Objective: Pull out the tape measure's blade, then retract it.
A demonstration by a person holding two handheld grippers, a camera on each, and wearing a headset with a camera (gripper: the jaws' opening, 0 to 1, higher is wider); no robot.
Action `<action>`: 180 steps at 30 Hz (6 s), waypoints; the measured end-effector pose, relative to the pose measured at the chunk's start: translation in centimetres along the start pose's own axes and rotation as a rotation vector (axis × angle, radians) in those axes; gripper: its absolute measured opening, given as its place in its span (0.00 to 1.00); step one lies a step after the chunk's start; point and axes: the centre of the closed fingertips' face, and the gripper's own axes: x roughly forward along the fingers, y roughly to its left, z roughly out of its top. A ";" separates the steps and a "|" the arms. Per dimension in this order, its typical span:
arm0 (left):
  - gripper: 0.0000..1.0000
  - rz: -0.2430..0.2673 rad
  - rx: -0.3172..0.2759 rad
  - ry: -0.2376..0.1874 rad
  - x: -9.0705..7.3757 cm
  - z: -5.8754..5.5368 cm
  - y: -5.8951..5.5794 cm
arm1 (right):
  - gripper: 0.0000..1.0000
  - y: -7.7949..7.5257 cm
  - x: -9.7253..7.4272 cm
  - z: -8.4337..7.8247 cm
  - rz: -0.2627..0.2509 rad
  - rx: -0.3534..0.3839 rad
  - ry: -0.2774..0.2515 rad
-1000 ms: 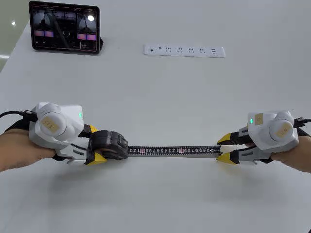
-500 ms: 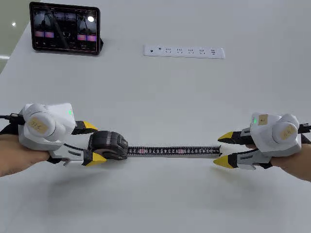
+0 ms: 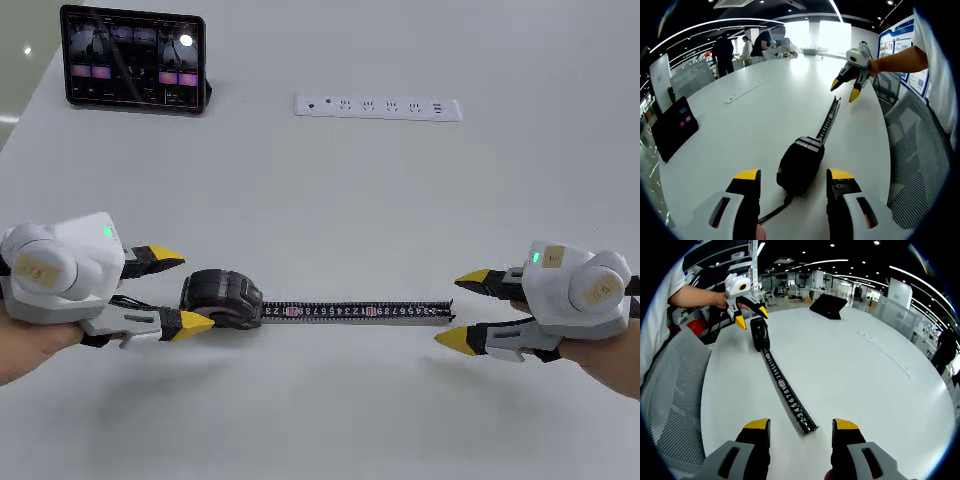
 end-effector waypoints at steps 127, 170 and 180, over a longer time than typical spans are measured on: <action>0.70 0.173 -0.263 -0.098 -3.5 -4.7 -5.9 | 0.79 6.1 -1.8 -1.3 -0.170 0.161 -0.132; 0.73 0.171 -0.242 -0.118 -3.6 -3.1 -4.8 | 0.79 5.4 -2.2 -0.2 -0.155 0.143 -0.133; 0.73 0.169 -0.242 -0.115 -3.7 -3.0 -4.8 | 0.79 5.4 -2.2 -0.4 -0.157 0.151 -0.135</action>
